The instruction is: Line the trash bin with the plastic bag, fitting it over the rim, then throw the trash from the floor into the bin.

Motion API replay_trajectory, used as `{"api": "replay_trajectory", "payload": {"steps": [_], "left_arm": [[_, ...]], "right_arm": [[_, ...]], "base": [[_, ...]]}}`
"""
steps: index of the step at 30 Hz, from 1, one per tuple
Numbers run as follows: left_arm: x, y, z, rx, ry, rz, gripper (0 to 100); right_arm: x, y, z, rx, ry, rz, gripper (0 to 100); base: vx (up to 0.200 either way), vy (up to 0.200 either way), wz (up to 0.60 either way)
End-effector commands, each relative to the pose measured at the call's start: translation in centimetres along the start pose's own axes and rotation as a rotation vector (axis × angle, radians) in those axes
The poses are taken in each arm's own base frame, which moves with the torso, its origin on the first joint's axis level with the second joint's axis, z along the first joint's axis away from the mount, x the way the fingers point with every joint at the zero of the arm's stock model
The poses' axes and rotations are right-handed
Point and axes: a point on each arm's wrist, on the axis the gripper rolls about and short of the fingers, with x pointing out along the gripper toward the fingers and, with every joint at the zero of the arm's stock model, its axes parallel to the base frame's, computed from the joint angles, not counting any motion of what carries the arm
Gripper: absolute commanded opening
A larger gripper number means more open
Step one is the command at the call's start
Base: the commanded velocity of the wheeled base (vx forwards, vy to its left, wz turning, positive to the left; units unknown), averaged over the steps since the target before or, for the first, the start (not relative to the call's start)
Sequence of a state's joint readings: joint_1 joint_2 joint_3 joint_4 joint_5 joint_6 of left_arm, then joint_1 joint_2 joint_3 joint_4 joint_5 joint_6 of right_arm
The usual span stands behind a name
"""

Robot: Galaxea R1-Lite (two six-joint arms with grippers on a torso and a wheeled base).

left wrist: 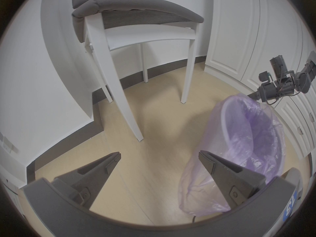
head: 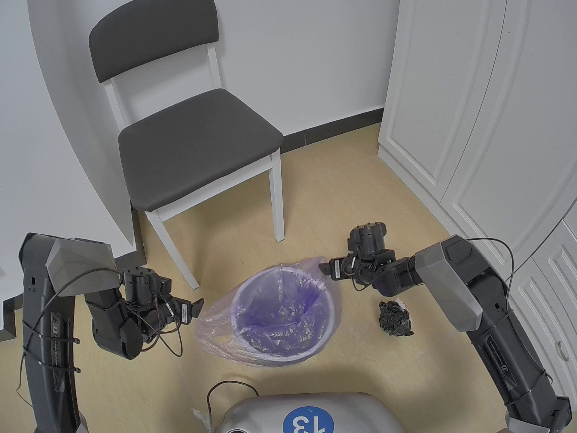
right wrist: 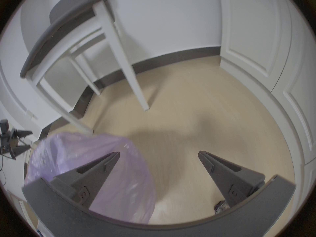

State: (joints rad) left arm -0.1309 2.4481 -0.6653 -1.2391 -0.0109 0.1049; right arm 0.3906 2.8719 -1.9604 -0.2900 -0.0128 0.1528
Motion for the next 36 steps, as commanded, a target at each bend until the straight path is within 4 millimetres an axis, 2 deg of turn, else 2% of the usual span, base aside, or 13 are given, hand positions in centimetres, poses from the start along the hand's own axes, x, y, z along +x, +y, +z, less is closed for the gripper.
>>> {"api": "replay_trajectory", "payload": {"steps": [1,4,8,10,14,15,17,19,20,26,28,31,36], "left_arm": [[0.1,-1.3,-0.8,0.011,0.013,-0.031,100],[0.3,-2.0,-0.8,0.018,0.014,-0.047,100],[0.9,-2.6,-1.0,0.024,0.009,-0.06,100],[1.3,-2.7,-1.1,0.026,0.011,-0.062,100],[1.8,-2.7,-1.2,0.025,0.012,-0.061,100],[3.1,-2.6,-1.3,0.023,0.004,-0.053,100],[3.7,-2.5,-1.2,0.021,0.01,-0.053,100],[3.9,-2.5,-1.0,0.022,0.023,-0.057,100],[4.5,-2.5,-0.5,0.023,0.04,-0.058,100],[6.6,-2.2,1.6,0.031,0.103,-0.046,100],[6.6,-2.2,1.6,0.031,0.103,-0.046,100],[8.5,-1.9,3.5,0.033,0.138,-0.043,100],[9.7,-2.8,4.8,0.051,0.175,-0.064,100]], "right_arm": [[-0.4,1.0,-1.3,-0.045,0.114,0.002,100],[-1.3,0.8,-1.4,-0.099,0.239,-0.011,100],[-1.1,0.5,-0.3,-0.093,0.203,-0.008,100],[-0.4,-0.1,-1.4,-0.09,0.212,-0.028,100],[-0.1,-0.7,-1.4,-0.079,0.194,-0.034,100],[-0.6,-1.8,-0.2,-0.054,0.164,-0.05,100],[-1.6,-2.5,1.6,-0.031,0.131,-0.059,100],[-2.2,-2.7,2.1,-0.022,0.127,-0.064,100],[-3.4,-3.2,2.8,-0.014,0.128,-0.061,100],[-6.2,-4.1,4.3,0.001,0.117,-0.075,100],[-6.2,-4.1,4.3,0.001,0.117,-0.075,100],[-7.3,-4.4,3.6,-0.005,0.119,-0.078,100],[-7.3,-4.4,2.2,-0.021,0.13,-0.077,100]], "base": [[0.0,0.0,0.0],[0.0,0.0,0.0],[0.0,0.0,0.0],[0.0,0.0,0.0],[0.0,0.0,0.0],[0.0,0.0,0.0],[0.0,0.0,0.0],[0.0,0.0,0.0],[0.0,0.0,0.0],[0.0,0.0,0.0],[0.0,0.0,0.0],[0.0,0.0,0.0],[0.0,0.0,0.0]]}}
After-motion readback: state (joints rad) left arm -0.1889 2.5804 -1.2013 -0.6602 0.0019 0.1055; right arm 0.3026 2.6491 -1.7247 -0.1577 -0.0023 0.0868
